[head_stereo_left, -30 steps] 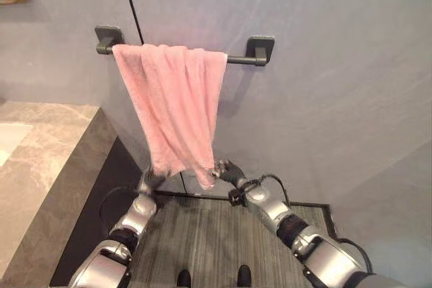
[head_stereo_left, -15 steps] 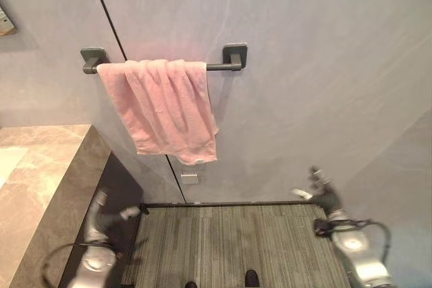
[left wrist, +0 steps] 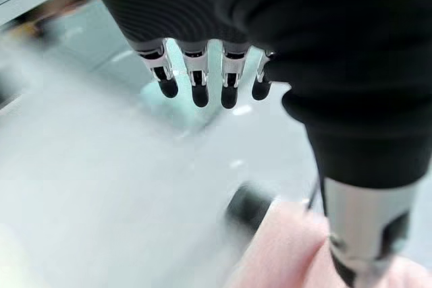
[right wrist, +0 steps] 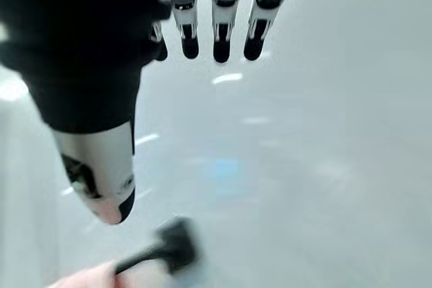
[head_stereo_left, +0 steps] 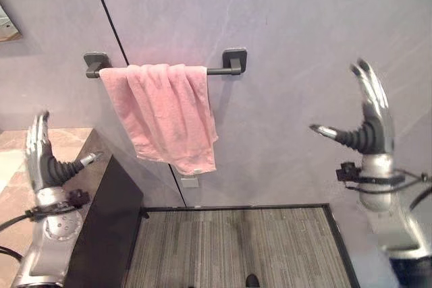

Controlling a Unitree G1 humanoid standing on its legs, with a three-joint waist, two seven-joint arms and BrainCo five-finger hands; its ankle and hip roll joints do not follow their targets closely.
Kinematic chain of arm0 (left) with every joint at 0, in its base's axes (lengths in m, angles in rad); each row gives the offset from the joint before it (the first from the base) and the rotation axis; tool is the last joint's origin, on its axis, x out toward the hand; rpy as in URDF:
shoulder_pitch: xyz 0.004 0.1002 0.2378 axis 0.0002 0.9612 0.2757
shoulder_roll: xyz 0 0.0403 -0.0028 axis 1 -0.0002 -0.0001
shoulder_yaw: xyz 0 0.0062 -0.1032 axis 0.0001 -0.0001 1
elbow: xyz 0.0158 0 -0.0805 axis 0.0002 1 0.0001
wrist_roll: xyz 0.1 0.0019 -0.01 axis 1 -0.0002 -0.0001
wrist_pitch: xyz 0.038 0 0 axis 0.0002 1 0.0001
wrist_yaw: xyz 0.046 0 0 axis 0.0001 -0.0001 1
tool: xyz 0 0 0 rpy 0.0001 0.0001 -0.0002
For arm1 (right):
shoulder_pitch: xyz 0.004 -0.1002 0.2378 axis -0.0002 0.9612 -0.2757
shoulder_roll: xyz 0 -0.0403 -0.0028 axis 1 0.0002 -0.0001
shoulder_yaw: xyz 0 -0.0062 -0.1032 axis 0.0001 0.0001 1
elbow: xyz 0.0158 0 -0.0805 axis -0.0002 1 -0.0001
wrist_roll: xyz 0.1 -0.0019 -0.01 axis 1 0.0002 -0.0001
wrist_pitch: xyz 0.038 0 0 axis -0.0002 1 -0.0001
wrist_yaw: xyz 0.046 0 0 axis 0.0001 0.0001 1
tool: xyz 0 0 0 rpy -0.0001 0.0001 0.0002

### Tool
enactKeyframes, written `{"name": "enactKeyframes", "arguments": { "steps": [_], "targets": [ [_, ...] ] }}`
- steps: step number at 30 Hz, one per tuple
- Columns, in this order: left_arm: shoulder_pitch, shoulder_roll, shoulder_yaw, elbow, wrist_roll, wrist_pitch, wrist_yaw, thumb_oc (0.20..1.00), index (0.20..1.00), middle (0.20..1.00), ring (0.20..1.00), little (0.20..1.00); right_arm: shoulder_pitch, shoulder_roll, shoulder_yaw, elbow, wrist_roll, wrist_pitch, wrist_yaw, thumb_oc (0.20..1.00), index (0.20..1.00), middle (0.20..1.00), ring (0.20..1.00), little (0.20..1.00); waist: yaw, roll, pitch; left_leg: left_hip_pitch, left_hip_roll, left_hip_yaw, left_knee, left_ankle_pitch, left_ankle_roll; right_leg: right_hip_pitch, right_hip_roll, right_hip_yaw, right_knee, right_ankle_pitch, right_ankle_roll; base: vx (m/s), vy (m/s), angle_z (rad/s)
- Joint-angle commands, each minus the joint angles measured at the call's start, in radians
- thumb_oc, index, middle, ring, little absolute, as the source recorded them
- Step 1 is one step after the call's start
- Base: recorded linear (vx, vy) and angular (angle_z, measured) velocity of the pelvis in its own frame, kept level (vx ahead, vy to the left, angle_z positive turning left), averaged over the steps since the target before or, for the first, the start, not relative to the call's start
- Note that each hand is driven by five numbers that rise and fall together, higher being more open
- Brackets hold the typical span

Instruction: Put brush and paste in cup on sink, flatten towel.

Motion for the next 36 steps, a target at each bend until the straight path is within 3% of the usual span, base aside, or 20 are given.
{"name": "enactKeyframes", "arguments": {
  "steps": [1,5,15,23,36],
  "targets": [
    [-0.042,0.152,0.008,-0.054,0.113,-0.030,0.039,1.000,1.000,1.000,1.000,1.000,-0.106,0.024,0.076,0.004,0.000,-0.028,0.017,1.000,1.000,1.000,1.000,1.000,0.025,-0.073,-0.040,0.000,-0.017,0.020,0.017,-0.017,0.002,-0.023,-0.123,0.061,0.018,-0.008,0.099,0.00,0.000,0.00],
    [-0.088,0.264,-0.034,-0.025,0.126,-0.032,-0.004,1.000,1.000,1.000,1.000,1.000,-0.297,-0.009,0.228,0.031,-0.032,-0.006,0.070,1.000,1.000,1.000,1.000,1.000,0.042,-0.077,-0.037,-0.005,-0.018,0.016,0.014,-0.011,-0.001,-0.024,-0.124,0.059,0.017,-0.005,0.096,-0.01,-0.002,0.01],
    [-0.309,0.397,-0.231,0.184,0.126,0.025,-0.118,1.000,1.000,1.000,1.000,1.000,-0.696,0.070,0.536,0.326,-0.127,0.093,0.197,1.000,1.000,1.000,1.000,1.000,0.077,-0.090,-0.010,-0.037,-0.017,-0.009,0.010,-0.004,-0.011,-0.022,-0.130,0.024,0.005,-0.003,0.094,0.00,-0.004,0.08],
    [-0.445,0.446,-0.319,0.296,0.090,0.044,-0.127,1.000,1.000,1.000,1.000,1.000,-0.812,0.047,0.595,0.403,-0.103,0.118,0.240,1.000,1.000,1.000,1.000,1.000,0.076,-0.099,0.003,-0.075,-0.017,-0.020,0.010,0.006,-0.016,-0.048,-0.130,0.017,0.002,0.005,0.095,0.00,0.000,0.07],
    [-0.456,0.426,-0.270,0.261,0.106,0.060,-0.104,1.000,1.000,1.000,1.000,1.000,-0.684,-0.027,0.501,0.301,-0.086,0.123,0.284,1.000,1.000,1.000,1.000,1.000,0.045,-0.086,0.000,-0.068,-0.017,-0.017,0.010,-0.004,-0.019,-0.042,-0.132,0.019,0.009,-0.012,0.093,0.04,0.011,0.00]
  ]
}}
